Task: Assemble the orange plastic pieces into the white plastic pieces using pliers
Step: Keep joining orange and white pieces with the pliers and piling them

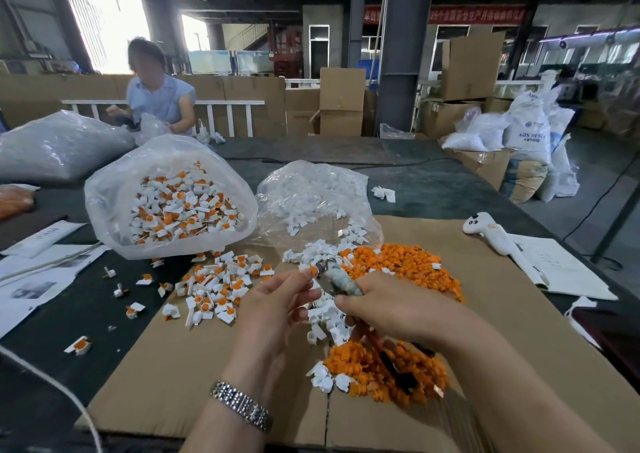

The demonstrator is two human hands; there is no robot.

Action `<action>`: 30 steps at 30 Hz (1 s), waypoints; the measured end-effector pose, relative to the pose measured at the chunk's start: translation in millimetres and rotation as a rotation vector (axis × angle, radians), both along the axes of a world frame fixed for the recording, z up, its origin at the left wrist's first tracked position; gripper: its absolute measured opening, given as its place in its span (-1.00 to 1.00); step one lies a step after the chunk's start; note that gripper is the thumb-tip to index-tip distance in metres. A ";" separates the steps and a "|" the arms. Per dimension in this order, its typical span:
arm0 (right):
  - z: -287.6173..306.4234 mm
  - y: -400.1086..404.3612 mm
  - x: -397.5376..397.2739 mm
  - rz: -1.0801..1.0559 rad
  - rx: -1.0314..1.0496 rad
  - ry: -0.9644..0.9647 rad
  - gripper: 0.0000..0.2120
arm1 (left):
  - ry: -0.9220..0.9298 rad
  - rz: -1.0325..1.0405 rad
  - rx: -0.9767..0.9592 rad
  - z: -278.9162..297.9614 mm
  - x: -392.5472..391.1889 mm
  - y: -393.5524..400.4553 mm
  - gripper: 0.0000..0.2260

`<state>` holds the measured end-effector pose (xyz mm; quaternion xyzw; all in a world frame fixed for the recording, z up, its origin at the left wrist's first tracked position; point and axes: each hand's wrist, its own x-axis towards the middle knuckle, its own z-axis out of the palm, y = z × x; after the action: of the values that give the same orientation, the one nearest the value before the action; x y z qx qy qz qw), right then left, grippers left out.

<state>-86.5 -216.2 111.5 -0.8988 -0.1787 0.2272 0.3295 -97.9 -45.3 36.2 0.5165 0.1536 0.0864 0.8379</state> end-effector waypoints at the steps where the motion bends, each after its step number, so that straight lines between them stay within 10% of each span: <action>1: -0.6 1.0 -0.8 0.002 0.006 -0.006 -0.73 | 0.003 0.006 0.010 -0.3 0.3 0.1 -0.83; 25: -46.9 29.5 -9.1 -0.203 -0.015 -0.249 -0.64 | 0.012 0.078 0.064 -1.4 -1.1 2.4 -0.89; 30: -27.3 8.6 -4.8 -0.139 0.253 0.147 -0.52 | -0.017 0.047 0.048 2.8 -4.8 6.0 -0.92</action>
<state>-91.3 -207.5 84.2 -0.8413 -0.1186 0.2449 0.4671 -102.8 -39.3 39.0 0.5319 0.1565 0.1142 0.8244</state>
